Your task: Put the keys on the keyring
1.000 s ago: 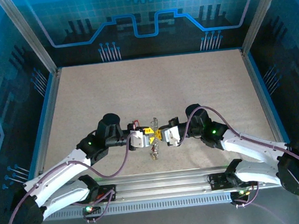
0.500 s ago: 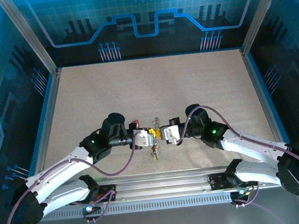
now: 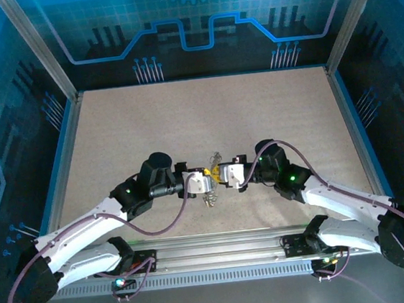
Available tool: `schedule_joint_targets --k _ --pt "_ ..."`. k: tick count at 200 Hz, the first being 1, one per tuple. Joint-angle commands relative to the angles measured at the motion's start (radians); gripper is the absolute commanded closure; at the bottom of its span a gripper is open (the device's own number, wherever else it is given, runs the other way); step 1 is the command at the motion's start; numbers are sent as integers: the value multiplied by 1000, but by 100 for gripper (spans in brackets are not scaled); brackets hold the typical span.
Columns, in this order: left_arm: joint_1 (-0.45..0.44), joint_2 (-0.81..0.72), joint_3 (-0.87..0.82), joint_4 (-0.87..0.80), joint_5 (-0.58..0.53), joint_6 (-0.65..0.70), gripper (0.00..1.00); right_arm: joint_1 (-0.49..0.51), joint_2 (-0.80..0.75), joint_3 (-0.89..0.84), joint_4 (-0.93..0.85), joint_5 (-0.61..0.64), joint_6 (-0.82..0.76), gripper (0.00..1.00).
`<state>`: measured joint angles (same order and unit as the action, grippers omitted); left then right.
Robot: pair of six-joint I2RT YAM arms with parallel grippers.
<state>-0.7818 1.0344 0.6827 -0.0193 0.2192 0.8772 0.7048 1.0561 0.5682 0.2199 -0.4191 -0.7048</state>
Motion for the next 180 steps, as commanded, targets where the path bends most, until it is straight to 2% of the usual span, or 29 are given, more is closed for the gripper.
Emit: schedule_joint_targets --k 1,25,68,83,116,180 --pt "0 -26 -9 72 53 -64 100 -40 -34 -33 86 -38 79 82" --pt "11 -16 -19 145 166 -140 100 -68 -57 -60 120 -91 95 80" --pt "68 -20 -111 417 286 -283 100 -119 -114 -104 149 -172 110 79" --pt "77 -13 -125 453 324 -296 100 -124 -135 -111 156 -200 108 79" --pt "79 6 -139 519 368 -307 100 -129 -130 -105 163 -248 112 79" --pt "84 54 -167 655 422 -350 100 -128 -111 -103 215 -259 146 79"
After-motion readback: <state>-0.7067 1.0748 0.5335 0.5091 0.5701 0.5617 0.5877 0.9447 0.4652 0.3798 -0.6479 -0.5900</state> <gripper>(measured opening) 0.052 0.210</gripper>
